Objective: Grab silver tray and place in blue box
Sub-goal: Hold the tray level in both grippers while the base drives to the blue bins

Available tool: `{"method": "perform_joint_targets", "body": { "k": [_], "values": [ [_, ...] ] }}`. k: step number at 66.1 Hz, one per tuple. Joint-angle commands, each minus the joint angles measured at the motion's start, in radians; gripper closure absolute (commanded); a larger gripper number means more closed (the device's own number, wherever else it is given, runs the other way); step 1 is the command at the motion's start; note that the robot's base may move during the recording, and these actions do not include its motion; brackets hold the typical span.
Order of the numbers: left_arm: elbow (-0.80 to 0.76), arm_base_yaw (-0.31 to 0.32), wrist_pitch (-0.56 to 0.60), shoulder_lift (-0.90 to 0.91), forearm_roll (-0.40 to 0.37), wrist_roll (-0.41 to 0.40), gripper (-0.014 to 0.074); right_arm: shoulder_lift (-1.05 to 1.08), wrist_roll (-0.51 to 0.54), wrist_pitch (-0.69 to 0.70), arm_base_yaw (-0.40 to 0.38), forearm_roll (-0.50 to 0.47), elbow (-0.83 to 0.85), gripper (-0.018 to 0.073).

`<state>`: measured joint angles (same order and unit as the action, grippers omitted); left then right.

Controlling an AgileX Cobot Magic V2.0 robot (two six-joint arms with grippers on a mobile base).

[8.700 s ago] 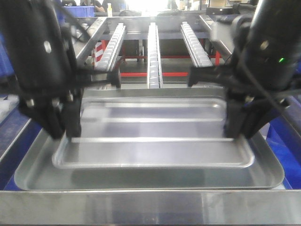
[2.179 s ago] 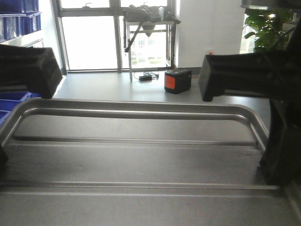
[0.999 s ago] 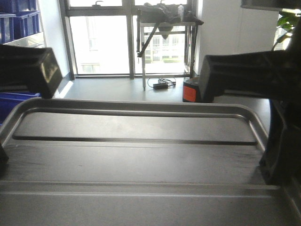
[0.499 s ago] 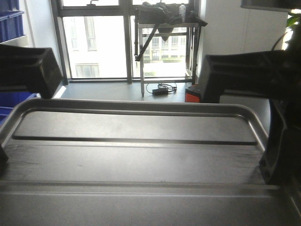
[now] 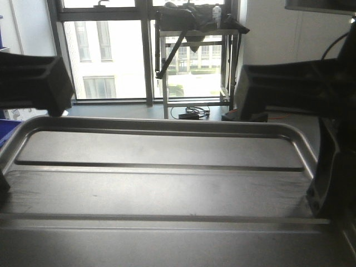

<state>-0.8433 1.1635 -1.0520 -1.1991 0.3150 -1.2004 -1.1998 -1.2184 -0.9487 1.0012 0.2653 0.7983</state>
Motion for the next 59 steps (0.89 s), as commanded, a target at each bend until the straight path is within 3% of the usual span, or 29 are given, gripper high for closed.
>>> {"method": "perform_joint_targets", "body": {
  "k": [1, 59],
  "values": [
    [-0.027, 0.007, -0.041, 0.024, 0.037, -0.012, 0.0605, 0.027, 0.003, -0.024, -0.002, 0.043, 0.022, 0.0501],
    [-0.027, 0.007, -0.041, 0.024, 0.037, -0.012, 0.0605, 0.027, 0.003, -0.024, -0.002, 0.043, 0.022, 0.0501]
  ]
}}
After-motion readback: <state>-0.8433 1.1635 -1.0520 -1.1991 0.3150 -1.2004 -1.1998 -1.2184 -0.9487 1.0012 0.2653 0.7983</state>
